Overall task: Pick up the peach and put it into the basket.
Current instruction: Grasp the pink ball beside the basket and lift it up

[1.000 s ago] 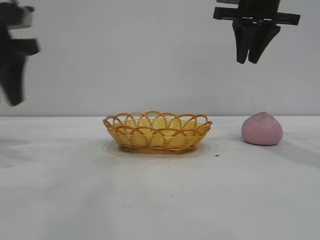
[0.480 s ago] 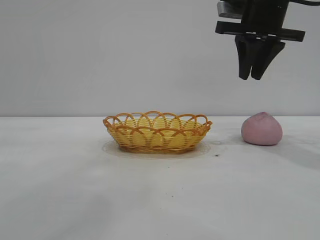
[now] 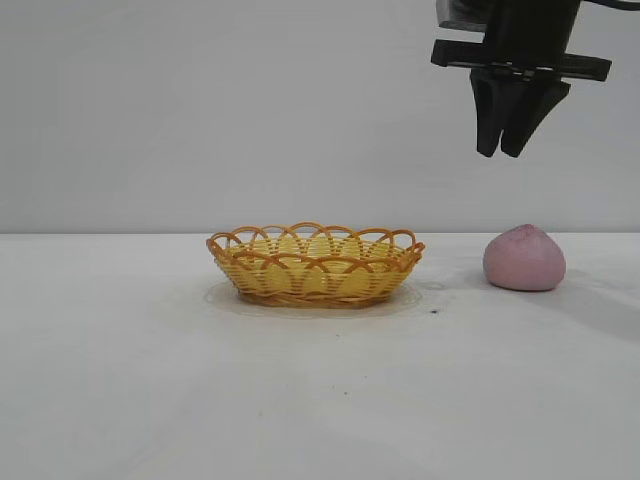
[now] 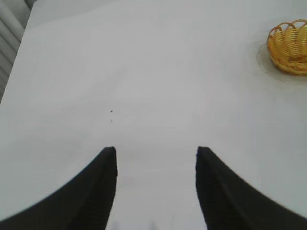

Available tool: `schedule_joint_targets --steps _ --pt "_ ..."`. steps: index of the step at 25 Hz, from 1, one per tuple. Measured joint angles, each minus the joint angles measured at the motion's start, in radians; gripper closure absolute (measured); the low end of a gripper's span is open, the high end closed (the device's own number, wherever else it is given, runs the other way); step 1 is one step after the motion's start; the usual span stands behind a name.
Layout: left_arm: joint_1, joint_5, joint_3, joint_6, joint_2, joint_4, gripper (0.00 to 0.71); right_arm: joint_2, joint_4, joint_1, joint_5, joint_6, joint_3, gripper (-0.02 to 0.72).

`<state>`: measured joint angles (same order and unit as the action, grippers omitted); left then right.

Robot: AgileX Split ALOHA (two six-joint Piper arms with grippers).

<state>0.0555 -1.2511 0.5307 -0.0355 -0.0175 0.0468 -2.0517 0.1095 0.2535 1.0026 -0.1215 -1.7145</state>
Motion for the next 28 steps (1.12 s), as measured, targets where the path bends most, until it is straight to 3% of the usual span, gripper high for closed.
schedule_joint_targets --steps 18,24,28 --pt "0.000 -0.024 0.002 0.048 -0.002 -0.031 0.382 0.002 0.014 0.000 0.014 -0.003 0.000 0.496" --pt "0.000 0.103 -0.035 0.086 -0.002 -0.018 0.382 0.002 0.015 0.000 0.019 -0.014 0.000 0.496" --pt "0.000 0.121 -0.041 0.086 -0.002 -0.018 0.382 0.002 0.011 0.000 0.022 -0.019 0.000 0.496"
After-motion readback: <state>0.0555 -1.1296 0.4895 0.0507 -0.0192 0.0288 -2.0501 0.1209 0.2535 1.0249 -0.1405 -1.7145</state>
